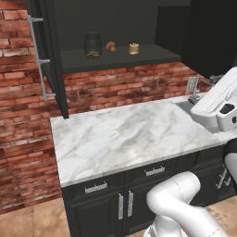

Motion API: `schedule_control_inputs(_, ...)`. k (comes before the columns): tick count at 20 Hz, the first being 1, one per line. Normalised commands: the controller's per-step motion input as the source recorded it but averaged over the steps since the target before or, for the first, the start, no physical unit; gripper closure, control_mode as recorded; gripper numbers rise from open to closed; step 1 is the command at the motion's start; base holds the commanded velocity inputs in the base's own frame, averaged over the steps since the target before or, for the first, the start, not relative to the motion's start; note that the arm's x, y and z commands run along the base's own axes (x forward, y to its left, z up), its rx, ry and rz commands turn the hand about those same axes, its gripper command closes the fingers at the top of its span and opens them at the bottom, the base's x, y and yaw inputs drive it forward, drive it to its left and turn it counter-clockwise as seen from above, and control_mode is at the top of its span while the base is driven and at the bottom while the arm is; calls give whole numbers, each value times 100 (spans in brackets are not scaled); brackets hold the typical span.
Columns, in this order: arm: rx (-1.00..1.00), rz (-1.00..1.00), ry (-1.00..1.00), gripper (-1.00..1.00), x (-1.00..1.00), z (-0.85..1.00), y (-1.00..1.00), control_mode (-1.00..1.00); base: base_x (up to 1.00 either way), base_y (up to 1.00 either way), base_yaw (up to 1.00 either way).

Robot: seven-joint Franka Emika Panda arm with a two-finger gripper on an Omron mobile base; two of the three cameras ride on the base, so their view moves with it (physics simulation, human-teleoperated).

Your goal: Pick the candle and jar from the dining table and place them in the open cabinet. Close the cabinet after placing the objects.

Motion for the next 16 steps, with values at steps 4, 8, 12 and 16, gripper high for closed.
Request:
schedule_control_inputs(4, -10, 2, -3, -100, -68, 0, -18, -100, 0, 0, 0)
schedule_control_inputs(8, -11, 1, -2, -100, -52, 0, -25, -100, 0, 0, 0)
schedule_control_inputs(12, -13, 1, -6, -100, -18, 0, -39, -100, 0, 0, 0)
schedule_control_inputs(16, -14, 5, -8, -100, 0, 3, -49, -100, 0, 0, 0)
